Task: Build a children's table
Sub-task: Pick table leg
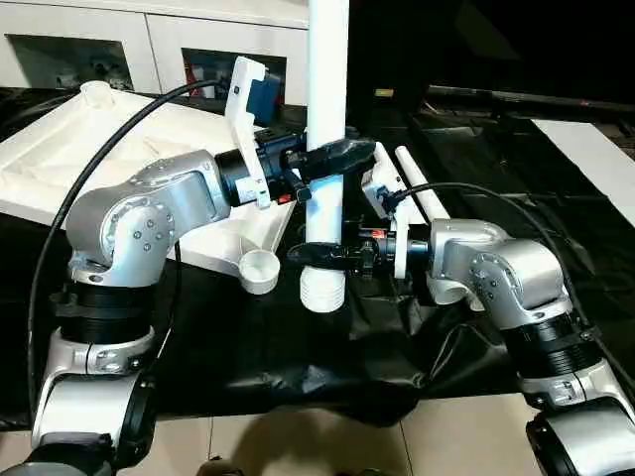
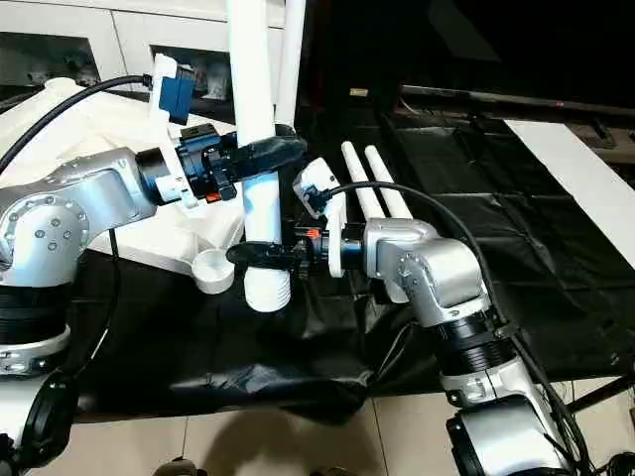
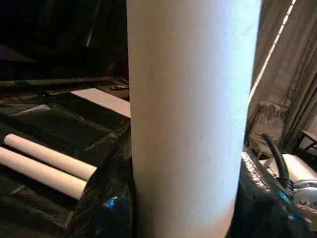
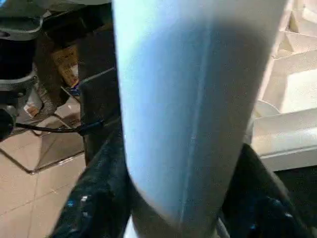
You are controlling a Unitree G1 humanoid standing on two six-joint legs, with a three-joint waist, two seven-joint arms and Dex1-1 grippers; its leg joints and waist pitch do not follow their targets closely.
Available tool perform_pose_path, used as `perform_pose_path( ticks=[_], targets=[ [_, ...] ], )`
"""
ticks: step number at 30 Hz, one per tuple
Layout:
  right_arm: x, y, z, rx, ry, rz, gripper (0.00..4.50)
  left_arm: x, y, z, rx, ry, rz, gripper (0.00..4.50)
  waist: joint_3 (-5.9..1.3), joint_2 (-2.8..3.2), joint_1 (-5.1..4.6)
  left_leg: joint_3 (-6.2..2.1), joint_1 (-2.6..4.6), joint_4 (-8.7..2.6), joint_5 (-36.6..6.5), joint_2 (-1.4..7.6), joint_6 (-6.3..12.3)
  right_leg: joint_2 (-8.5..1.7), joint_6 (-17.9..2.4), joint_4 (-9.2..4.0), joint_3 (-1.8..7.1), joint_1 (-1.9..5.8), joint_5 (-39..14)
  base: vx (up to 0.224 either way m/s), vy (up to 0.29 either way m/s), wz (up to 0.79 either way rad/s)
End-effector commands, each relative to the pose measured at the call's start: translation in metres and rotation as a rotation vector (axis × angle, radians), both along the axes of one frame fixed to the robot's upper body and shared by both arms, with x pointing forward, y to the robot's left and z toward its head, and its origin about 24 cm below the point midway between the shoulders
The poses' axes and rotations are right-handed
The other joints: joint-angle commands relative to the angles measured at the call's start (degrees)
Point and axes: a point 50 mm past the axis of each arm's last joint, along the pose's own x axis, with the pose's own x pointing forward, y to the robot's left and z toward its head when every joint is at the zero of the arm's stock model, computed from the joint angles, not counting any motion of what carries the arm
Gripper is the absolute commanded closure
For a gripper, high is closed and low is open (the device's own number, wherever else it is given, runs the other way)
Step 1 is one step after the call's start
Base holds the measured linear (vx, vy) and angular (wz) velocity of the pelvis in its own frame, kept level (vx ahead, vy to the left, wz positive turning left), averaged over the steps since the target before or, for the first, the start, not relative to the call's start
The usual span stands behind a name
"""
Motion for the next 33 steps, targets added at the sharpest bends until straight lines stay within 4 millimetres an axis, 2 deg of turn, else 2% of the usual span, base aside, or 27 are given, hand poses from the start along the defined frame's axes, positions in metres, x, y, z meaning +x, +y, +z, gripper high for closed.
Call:
perform_pose_path(
  ticks=[1,4,7,13,15,16,18,20,21,23,24,25,26,27,29,31,32,33],
  targets=[
    [-0.002,-0.002,-0.004,-0.006,0.022,0.003,2.60,-0.003,-0.005,0.005,0.004,-0.030,-0.028,2.69,-4.51,0.55,0.21,1.18,0.02,-3.36,-6.24,0.12,-1.43,-3.05,-8.30,-3.69,1.83,3.93,-10.53,0.000,0.000,0.00],
    [-0.003,-0.002,-0.005,-0.005,0.030,0.010,2.61,-0.003,-0.005,0.006,0.004,-0.033,-0.029,2.69,-4.54,0.61,0.20,1.15,-0.02,-3.37,-6.14,0.11,-1.43,-3.03,-8.45,-3.62,1.82,4.00,-10.06,0.000,0.000,0.00],
    [-0.004,-0.002,-0.008,-0.009,0.037,0.011,2.66,-0.003,-0.005,0.008,0.001,-0.035,-0.031,2.69,-4.52,0.92,0.26,1.11,0.08,-3.41,-6.65,0.12,-1.63,-3.04,-8.66,-3.65,1.80,3.96,-10.10,0.000,0.000,0.00],
    [-0.004,-0.003,-0.010,-0.009,0.041,0.004,2.66,-0.003,-0.005,0.008,0.005,-0.037,-0.033,2.69,-4.58,1.00,0.24,1.09,0.11,-3.40,-6.53,0.14,-1.62,-3.00,-9.05,-3.58,1.80,4.00,-9.14,0.000,0.000,0.00],
    [-0.004,-0.004,-0.010,-0.005,0.038,-0.005,2.66,0.002,-0.004,0.006,0.026,-0.039,0.015,2.69,-4.58,1.06,0.23,1.09,0.15,-3.39,-6.69,0.16,-1.59,-3.00,-9.09,-3.61,1.79,4.02,-8.98,0.000,0.000,0.00],
    [-0.003,-0.005,-0.009,0.000,0.033,-0.016,2.66,0.003,-0.004,0.004,0.005,-0.003,0.009,2.34,-4.58,1.04,0.23,1.13,0.12,-3.36,-6.58,0.11,-1.56,-2.98,-9.20,-3.60,1.83,4.02,-8.65,0.000,0.000,0.00],
    [-0.001,-0.007,-0.007,0.011,0.024,-0.044,2.66,0.003,-0.001,0.003,-0.023,0.022,-0.006,1.99,-4.59,1.07,0.22,1.13,0.15,-3.34,-6.74,0.06,-1.66,-2.99,-9.32,-3.61,1.82,4.01,-8.93,0.000,0.000,0.00],
    [0.001,-0.008,-0.005,0.027,0.013,-0.070,2.66,0.006,0.000,0.002,-0.039,0.002,0.017,1.90,-4.61,1.21,0.21,1.06,0.15,-3.33,-7.27,0.09,-1.86,-3.02,-9.36,-3.64,1.80,4.04,-9.61,0.000,0.000,0.00],
    [0.002,-0.008,-0.004,0.035,0.010,-0.079,2.66,0.007,0.001,0.003,-0.057,-0.007,0.029,1.90,-4.54,1.10,0.17,1.08,0.08,-3.36,-7.36,0.05,-1.73,-2.99,-9.22,-3.82,1.81,4.02,-9.85,0.000,0.000,0.00],
    [0.006,-0.010,0.001,0.077,-0.002,-0.124,2.66,0.014,0.005,0.006,-0.138,-0.049,0.090,1.81,-4.55,1.04,0.16,1.10,0.01,-3.35,-7.87,0.04,-1.73,-3.12,-8.93,-4.09,1.83,4.04,-11.05,0.000,0.000,0.00],
    [0.011,-0.010,0.006,0.126,-0.011,-0.174,2.66,0.019,0.012,0.010,-0.262,-0.065,0.134,1.81,-4.60,1.23,0.19,1.08,0.07,-3.35,-7.73,0.04,-1.83,-3.08,-8.89,-3.95,1.82,4.08,-10.82,0.000,0.000,0.00],
    [0.013,-0.011,0.009,0.159,-0.018,-0.205,2.66,0.021,0.018,0.012,-0.339,-0.074,0.154,1.76,-4.55,1.15,0.11,1.22,-0.09,-3.27,-7.80,-0.13,-1.62,-3.15,-9.16,-4.29,1.90,3.99,-10.83,0.000,0.000,0.00],
    [0.017,-0.012,0.013,0.192,-0.025,-0.248,2.66,0.022,0.023,0.013,-0.423,-0.067,0.154,1.73,-4.81,1.16,0.23,1.10,0.07,-3.24,-7.53,-0.05,-1.94,-3.16,-9.49,-3.86,1.80,4.13,-10.20,0.000,0.000,0.00],
    [0.020,-0.014,0.016,0.226,-0.027,-0.291,2.66,0.022,0.029,0.014,-0.505,-0.053,0.142,1.73,-4.71,1.25,0.10,1.08,0.01,-3.34,-7.81,-0.05,-1.98,-3.06,-9.65,-3.85,1.76,4.00,-9.69,0.000,0.000,0.00],
    [0.024,-0.016,0.018,0.246,-0.037,-0.342,2.66,0.022,0.034,0.011,-0.530,-0.044,0.132,1.73,-4.83,1.12,0.08,1.13,0.16,-3.29,-7.40,-0.09,-1.89,-2.94,-9.63,-3.70,1.77,4.02,-8.71,0.000,0.000,0.00],
    [0.027,-0.018,0.019,0.252,-0.044,-0.381,2.66,0.022,0.038,0.008,-0.508,-0.045,0.130,1.73,-4.77,1.29,0.01,1.13,0.23,-3.35,-7.11,-0.08,-1.85,-2.88,-9.73,-3.58,1.76,3.88,-8.16,0.000,0.000,0.00],
    [0.030,-0.020,0.019,0.255,-0.047,-0.421,2.66,0.023,0.043,0.003,-0.428,-0.058,0.131,1.73,-4.71,1.49,-0.13,1.10,0.45,-3.50,-7.64,-0.06,-1.68,-2.80,-9.21,-3.60,1.74,3.68,-8.90,0.000,0.000,0.00],
    [0.034,-0.024,0.014,0.197,-0.073,-0.479,2.66,0.027,0.049,-0.007,-0.245,-0.072,0.171,1.73,-4.67,1.49,-0.09,0.98,0.56,-3.66,-7.75,0.13,-1.67,-2.90,-8.46,-3.80,1.72,3.69,-9.53,0.000,0.000,0.00]
  ],
)
